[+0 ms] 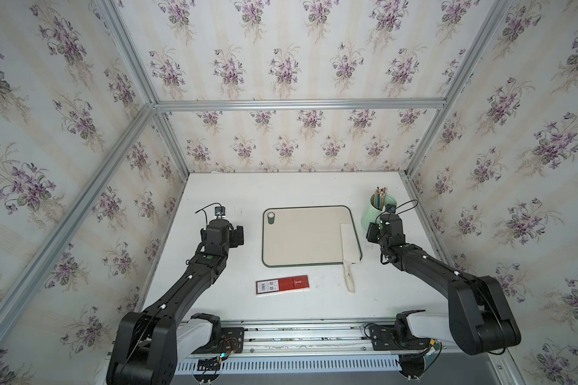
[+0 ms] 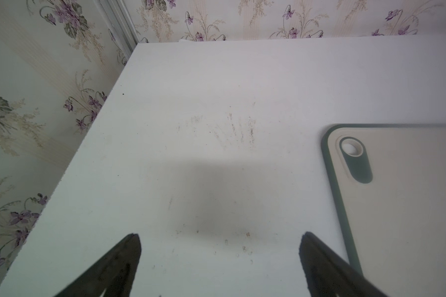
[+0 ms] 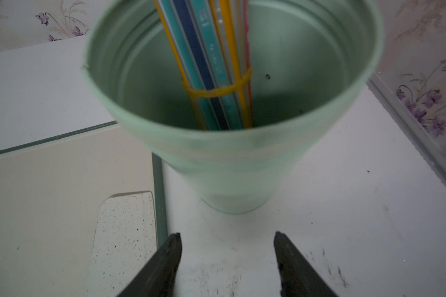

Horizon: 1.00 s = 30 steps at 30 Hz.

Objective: Align the knife with the edge of the cutting board
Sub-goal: Adjust the distractor at the center of the board, then reset both arms

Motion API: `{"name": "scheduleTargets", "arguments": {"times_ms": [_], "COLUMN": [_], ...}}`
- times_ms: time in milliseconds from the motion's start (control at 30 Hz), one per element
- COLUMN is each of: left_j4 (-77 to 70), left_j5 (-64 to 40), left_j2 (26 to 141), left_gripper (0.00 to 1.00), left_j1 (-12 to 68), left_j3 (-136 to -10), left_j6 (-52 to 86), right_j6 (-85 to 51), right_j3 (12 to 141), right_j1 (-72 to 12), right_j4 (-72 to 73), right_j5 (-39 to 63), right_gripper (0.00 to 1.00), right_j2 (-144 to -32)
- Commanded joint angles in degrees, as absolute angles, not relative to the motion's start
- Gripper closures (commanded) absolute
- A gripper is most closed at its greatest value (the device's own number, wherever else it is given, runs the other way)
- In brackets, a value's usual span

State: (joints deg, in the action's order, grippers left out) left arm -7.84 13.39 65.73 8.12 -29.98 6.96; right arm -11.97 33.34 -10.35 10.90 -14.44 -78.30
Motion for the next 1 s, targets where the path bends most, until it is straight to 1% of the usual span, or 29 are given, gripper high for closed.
{"name": "scheduleTargets", "arguments": {"times_ms": [0,133,267,367,433,533,633,667,733,800,833,867,900,933,967], "left_j4": [-16.03,-24.73,-37.25,-39.95,-38.21,-38.6,-40.46,-41.15,-45.42,-51.51,-55.0,-57.15,-54.75,-51.35,-49.02], "left_j5": [14.31,14.69,14.36,14.68,13.4,11.53,8.56,6.14,2.39,2.36,2.37,2.52,2.84,3.41,3.83], "left_j2": [67.58,70.48,74.72,78.63,80.31,82.34,83.19,83.47,84.5,86.41,87.71,88.56,87.92,87.21,86.93], "left_gripper": [0.0,0.0,0.01,0.0,0.0,0.01,0.01,0.01,0.0,0.01,0.01,0.01,0.01,0.01,0.01], "left_j1": [7.04,5.83,5.38,4.67,3.83,3.05,2.55,2.5,2.87,2.9,2.9,2.9,2.9,2.88,2.89], "left_j3": [-29.7,-27.15,-23.82,-24.7,-26.27,-26.39,-25.63,-25.17,-23.05,-20.56,-19.76,-19.42,-20.07,-21.22,-22.14], "left_j6": [3.24,1.02,-2.25,-2.37,-1.81,-1.55,-2.34,-3.32,-5.42,-5.33,-5.53,-5.73,-5.25,-4.94,-4.73], "right_j6": [-7.56,-4.95,-0.3,1.22,1.01,-0.51,-0.09,-0.09,-0.25,-1.28,-1.88,-1.45,-0.6,-0.24,-0.01], "right_j3": [34.91,33.58,31.9,32.85,32.75,34.9,31.96,30.16,23.45,15.94,13.07,9.85,7.63,7.13,7.27], "right_j1": [-8.85,-7.37,-6.61,-5.7,-4.64,-2.15,-2.11,-2.11,-2.11,-2.11,-2.11,-2.19,-2.6,-3.0,-3.16], "right_j4": [17.07,25.8,35.44,38.35,41.61,39.46,42.69,44.97,54.11,65.33,71.35,81.05,84.7,83.52,83.51], "right_j5": [-12.01,-10.36,-8.6,-7.47,-6.38,-1.99,-0.89,-1.0,-1.71,-4.07,-5.2,-5.52,-4.82,-4.62,-4.82], "right_gripper": [0.39,0.38,0.35,0.33,0.31,0.33,0.32,0.32,0.3,0.27,0.26,0.26,0.25,0.25,0.12], "right_j2": [-82.39,-85.99,-89.21,-91.33,-92.65,-94.22,-92.36,-91.05,-87.91,-86.05,-86.7,-88.92,-88.81,-87.56,-87.62]}}
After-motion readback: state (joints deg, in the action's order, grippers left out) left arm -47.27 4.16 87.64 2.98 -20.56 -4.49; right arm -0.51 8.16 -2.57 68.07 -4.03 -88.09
